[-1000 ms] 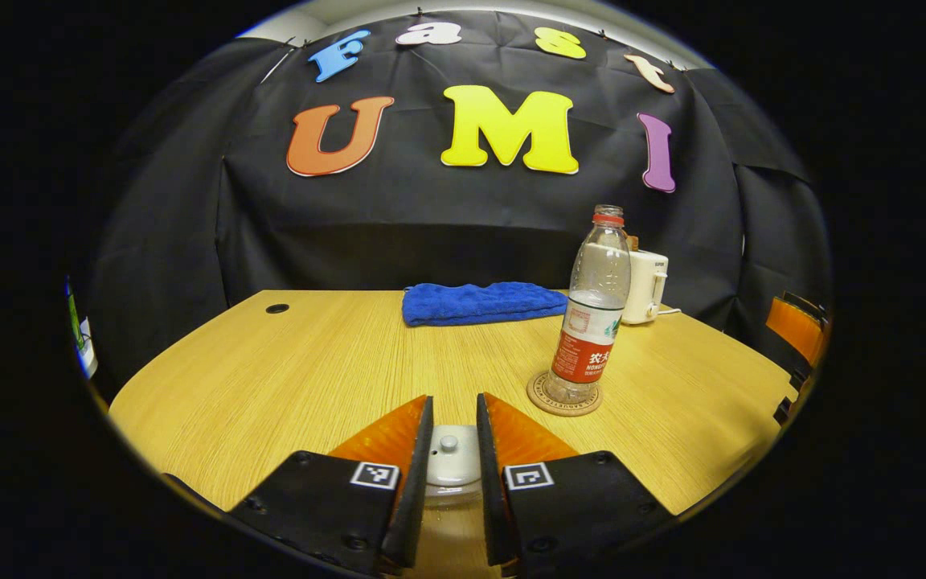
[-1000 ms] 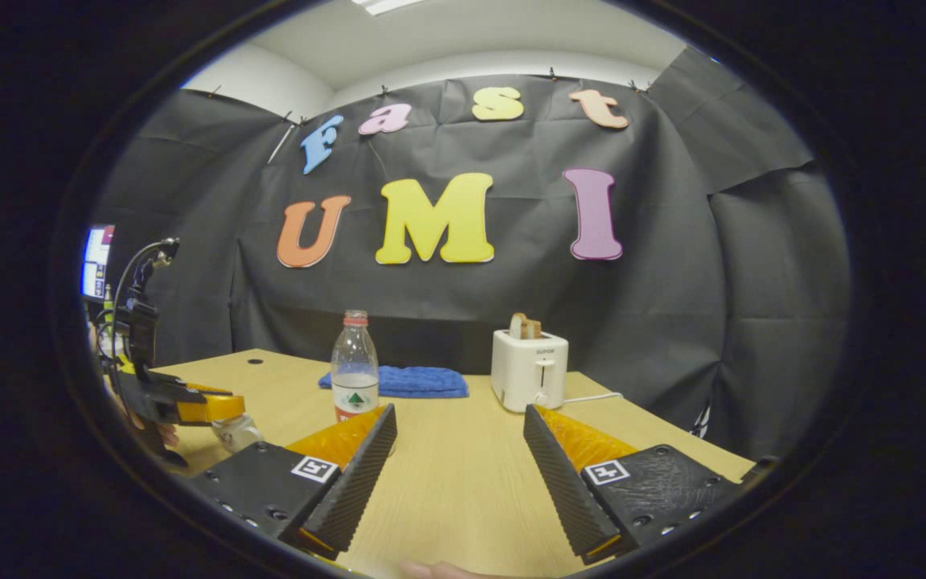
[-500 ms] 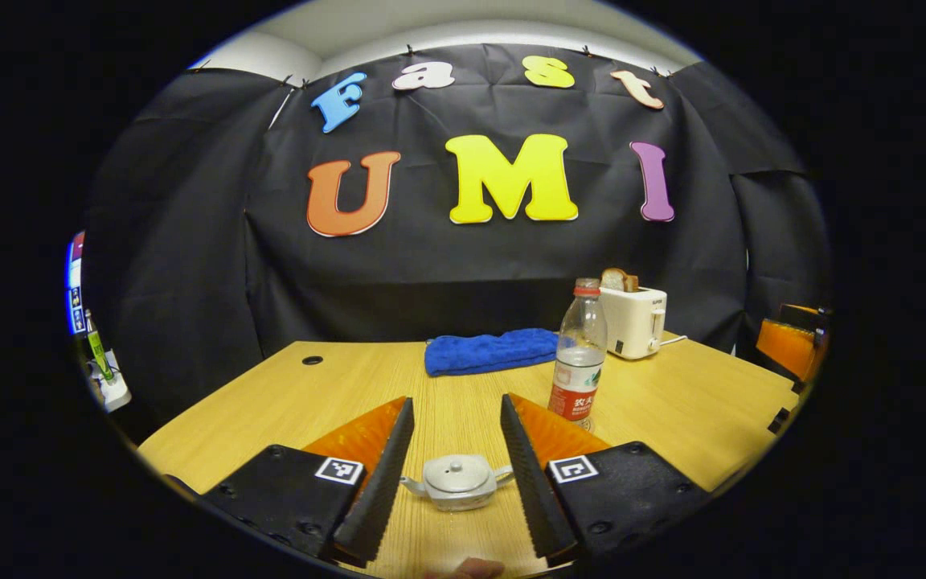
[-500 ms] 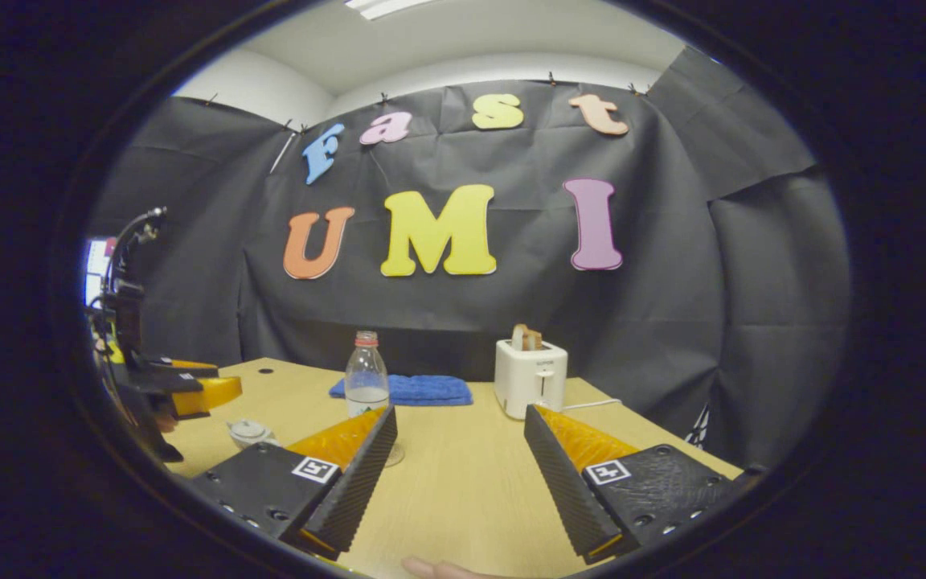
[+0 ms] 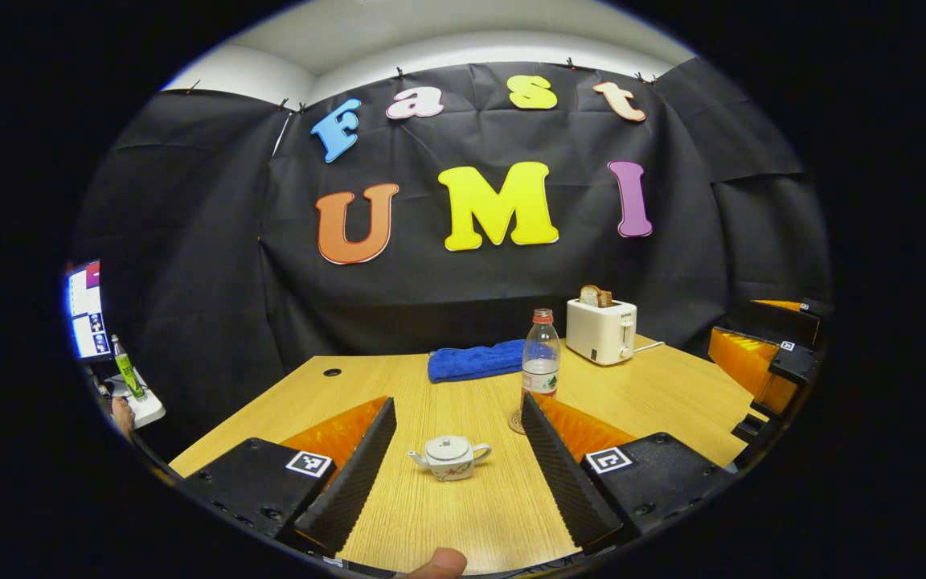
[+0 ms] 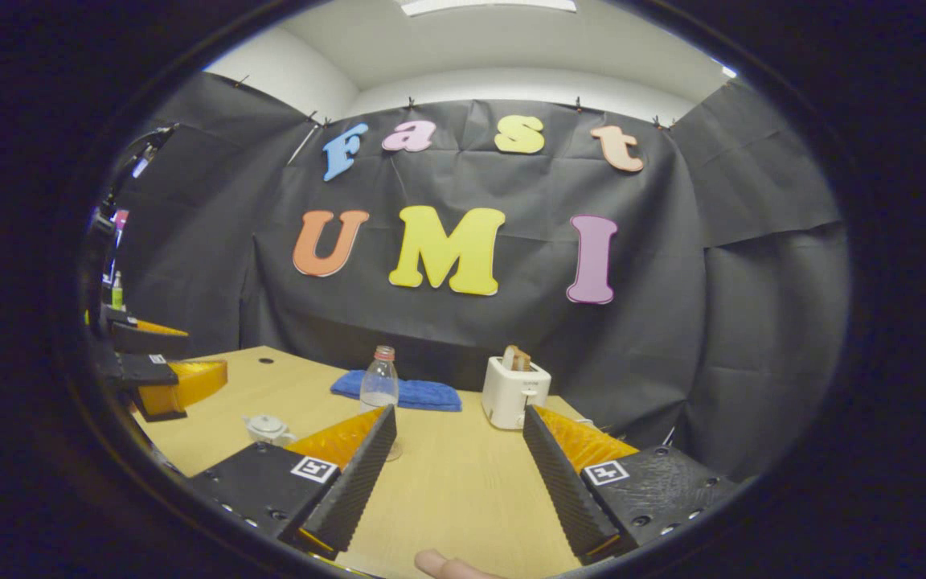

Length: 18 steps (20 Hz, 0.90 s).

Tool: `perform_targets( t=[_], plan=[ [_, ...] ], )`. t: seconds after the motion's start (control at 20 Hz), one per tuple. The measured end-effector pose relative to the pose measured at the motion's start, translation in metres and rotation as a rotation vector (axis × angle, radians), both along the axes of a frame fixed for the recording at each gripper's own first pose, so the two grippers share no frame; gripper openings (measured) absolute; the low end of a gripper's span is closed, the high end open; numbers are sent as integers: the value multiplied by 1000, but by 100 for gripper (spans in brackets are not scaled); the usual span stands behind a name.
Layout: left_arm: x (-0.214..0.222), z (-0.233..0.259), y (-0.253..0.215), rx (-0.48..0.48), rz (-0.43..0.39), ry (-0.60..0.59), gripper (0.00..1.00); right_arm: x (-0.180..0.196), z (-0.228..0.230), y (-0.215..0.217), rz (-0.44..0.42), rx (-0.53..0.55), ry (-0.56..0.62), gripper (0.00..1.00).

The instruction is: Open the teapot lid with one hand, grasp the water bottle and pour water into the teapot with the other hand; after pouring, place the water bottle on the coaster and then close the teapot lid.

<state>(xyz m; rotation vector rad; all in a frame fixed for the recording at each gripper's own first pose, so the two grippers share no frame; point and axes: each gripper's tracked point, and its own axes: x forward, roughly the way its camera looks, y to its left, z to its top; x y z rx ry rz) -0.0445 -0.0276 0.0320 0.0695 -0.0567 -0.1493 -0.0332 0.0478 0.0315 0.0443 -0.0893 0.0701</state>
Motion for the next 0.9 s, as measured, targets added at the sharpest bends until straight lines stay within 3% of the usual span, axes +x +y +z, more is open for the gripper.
perform_targets(
  t=[0.35,0.4,0.6,0.9],
  plan=[
    [-15,19,10,-19,29,-66,98,-28,19,5,0,-28,-57,98],
    [-14,18,11,-25,26,-63,98,-29,18,5,4,-33,-57,92],
    [-14,18,14,-27,30,-55,98,-27,16,3,4,-35,-51,98],
    [-12,19,15,-24,29,-64,98,-20,17,-13,-40,-2,-52,95]
  ],
)
